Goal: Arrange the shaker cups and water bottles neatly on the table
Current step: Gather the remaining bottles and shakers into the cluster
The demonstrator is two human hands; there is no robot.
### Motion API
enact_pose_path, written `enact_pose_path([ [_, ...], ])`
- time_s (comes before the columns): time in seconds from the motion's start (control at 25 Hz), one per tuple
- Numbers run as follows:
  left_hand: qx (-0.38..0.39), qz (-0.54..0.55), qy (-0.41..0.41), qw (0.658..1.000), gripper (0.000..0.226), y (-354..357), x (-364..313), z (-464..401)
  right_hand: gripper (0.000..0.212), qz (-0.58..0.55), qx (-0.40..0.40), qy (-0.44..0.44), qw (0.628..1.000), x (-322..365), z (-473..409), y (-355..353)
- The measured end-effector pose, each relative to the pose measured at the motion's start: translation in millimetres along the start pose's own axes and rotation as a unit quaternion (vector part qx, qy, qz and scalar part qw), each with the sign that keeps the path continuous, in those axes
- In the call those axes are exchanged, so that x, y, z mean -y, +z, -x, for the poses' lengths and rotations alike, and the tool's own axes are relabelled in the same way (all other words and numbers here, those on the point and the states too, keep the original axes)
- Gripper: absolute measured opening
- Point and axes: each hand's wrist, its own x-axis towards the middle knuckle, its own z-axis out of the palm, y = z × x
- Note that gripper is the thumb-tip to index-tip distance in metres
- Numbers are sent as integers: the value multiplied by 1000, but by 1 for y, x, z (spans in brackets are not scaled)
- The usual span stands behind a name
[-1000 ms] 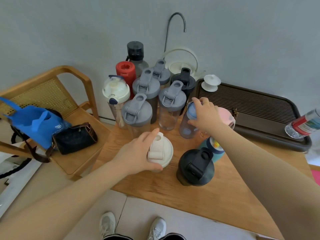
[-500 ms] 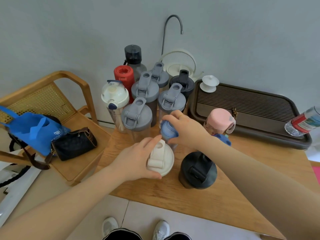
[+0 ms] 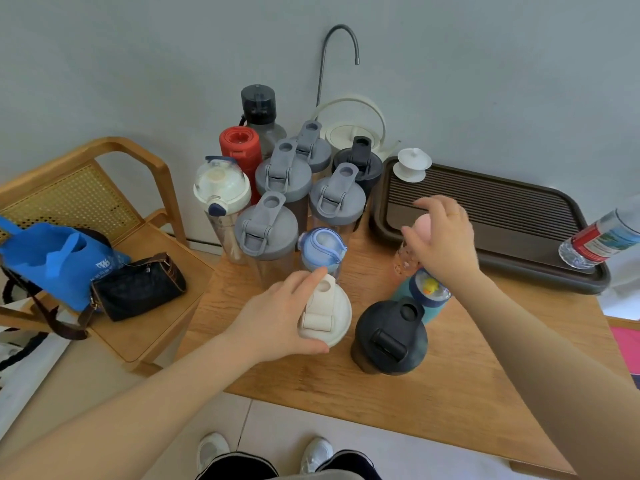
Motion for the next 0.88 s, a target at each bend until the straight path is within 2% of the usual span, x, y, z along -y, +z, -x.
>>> enact_pose_path([
  [0.08, 6, -1, 17, 1000, 105, 2, -9, -4, 71, 61, 111, 89, 988, -20, -2, 0],
  [0.16, 3, -1, 23, 1000, 103, 2, -15, -10, 75, 61, 166, 122, 977, -27, -7, 2],
  [0.32, -3, -11, 21, 1000, 100, 1, -21, -15, 67, -4, 165, 96, 982, -17, -17, 6],
  [0.52, -20, -23, 26, 999, 100, 6, -21, -9, 71, -59, 165, 28, 984, 12, -27, 23],
  [0.64, -79, -136, 57, 986, 104, 9, -21, -5, 79, -38, 200, -15, 979, 16, -37, 31],
  [0.72, -89, -205, 59, 973, 111, 7, -20, -4, 86, -58, 223, -28, 973, 10, -37, 31],
  [0.88, -51, -237, 76, 967, 118, 4, -23, -7, 79, -93, 157, -26, 983, -18, -14, 14],
])
